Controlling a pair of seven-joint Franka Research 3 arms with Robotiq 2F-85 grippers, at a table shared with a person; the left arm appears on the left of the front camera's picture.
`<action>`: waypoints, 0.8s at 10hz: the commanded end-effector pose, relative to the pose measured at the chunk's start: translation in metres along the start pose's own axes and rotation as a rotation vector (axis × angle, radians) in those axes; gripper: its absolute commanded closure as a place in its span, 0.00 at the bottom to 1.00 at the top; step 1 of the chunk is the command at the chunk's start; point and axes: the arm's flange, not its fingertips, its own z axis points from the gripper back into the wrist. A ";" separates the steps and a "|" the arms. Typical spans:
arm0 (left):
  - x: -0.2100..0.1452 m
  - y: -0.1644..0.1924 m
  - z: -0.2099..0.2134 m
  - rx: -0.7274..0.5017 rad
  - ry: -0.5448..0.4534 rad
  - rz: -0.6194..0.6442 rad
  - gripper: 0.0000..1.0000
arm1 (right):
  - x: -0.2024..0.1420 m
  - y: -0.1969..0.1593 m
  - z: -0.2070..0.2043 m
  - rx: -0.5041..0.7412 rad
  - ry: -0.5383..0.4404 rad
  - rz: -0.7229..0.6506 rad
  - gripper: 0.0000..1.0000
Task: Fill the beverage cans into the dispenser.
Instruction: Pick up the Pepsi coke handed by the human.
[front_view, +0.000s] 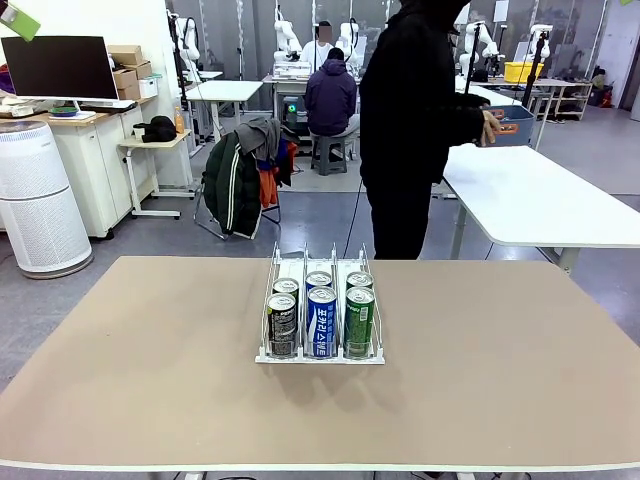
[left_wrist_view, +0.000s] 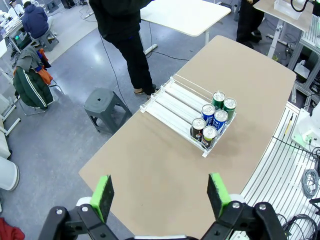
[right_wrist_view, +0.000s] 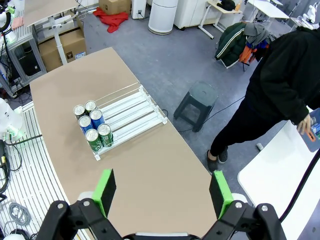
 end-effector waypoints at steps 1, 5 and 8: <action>-0.001 0.000 -0.001 0.005 -0.001 -0.001 0.00 | 0.001 0.001 0.001 -0.002 -0.002 0.002 0.00; -0.001 0.000 -0.001 0.005 -0.001 -0.001 0.00 | 0.001 0.001 0.001 -0.002 -0.002 0.002 0.00; -0.001 0.000 -0.001 0.005 -0.001 -0.001 0.00 | 0.001 0.001 0.001 -0.002 -0.002 0.002 0.00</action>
